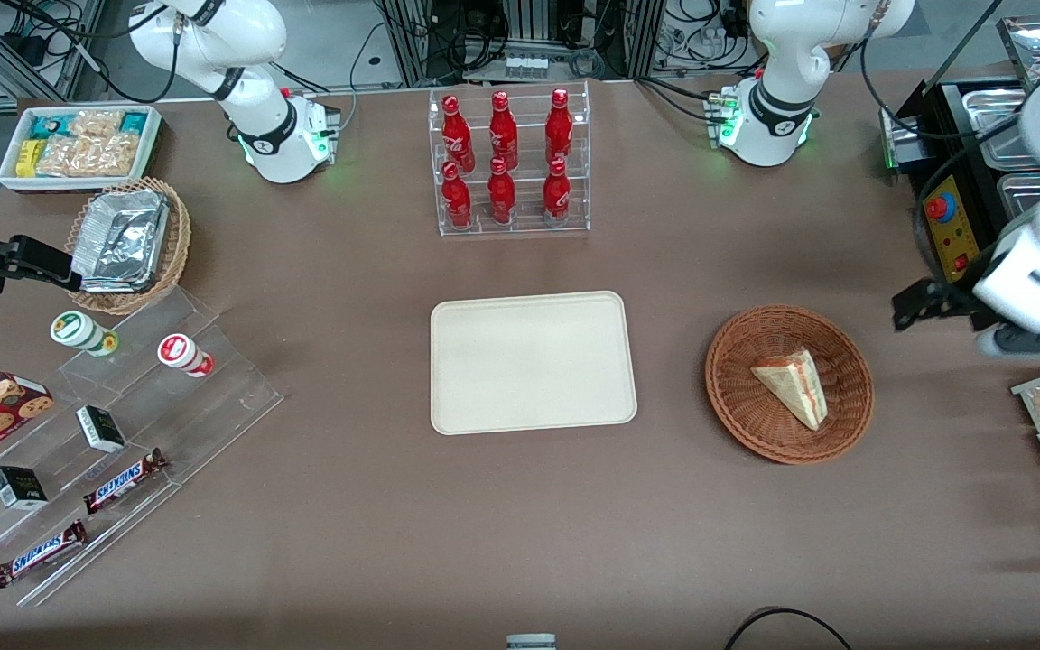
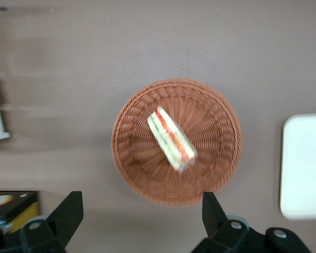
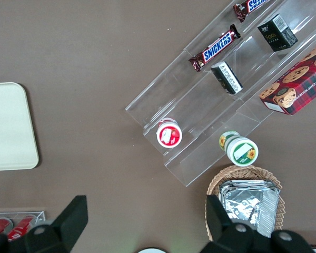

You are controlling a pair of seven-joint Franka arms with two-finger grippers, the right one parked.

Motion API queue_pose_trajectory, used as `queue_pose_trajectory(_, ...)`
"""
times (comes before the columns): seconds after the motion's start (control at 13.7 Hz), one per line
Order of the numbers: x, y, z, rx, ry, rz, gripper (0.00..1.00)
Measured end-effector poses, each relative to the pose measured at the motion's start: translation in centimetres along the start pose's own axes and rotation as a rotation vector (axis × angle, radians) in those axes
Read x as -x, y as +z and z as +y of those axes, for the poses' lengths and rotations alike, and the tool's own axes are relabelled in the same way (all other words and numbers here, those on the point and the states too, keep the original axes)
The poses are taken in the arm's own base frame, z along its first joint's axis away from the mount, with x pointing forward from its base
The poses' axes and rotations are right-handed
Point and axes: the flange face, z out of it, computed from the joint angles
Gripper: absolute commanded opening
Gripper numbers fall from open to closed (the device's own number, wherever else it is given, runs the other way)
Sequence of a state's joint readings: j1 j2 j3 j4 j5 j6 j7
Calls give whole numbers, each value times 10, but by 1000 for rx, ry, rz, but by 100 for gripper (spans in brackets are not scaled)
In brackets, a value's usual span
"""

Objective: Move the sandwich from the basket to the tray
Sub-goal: 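Lower the open left gripper over the sandwich in the wicker basket, then close the left gripper on the wrapped sandwich and lift it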

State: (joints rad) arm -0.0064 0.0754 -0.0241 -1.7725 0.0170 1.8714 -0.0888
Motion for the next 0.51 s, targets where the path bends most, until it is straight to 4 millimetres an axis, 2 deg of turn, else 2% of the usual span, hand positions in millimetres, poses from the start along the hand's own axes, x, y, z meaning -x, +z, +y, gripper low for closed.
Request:
queue_pose_trajectory(0.29,15,78,22,17,-279,49,100)
queue_pose_trajectory(0.51,34,126,35,33,-428,72,100)
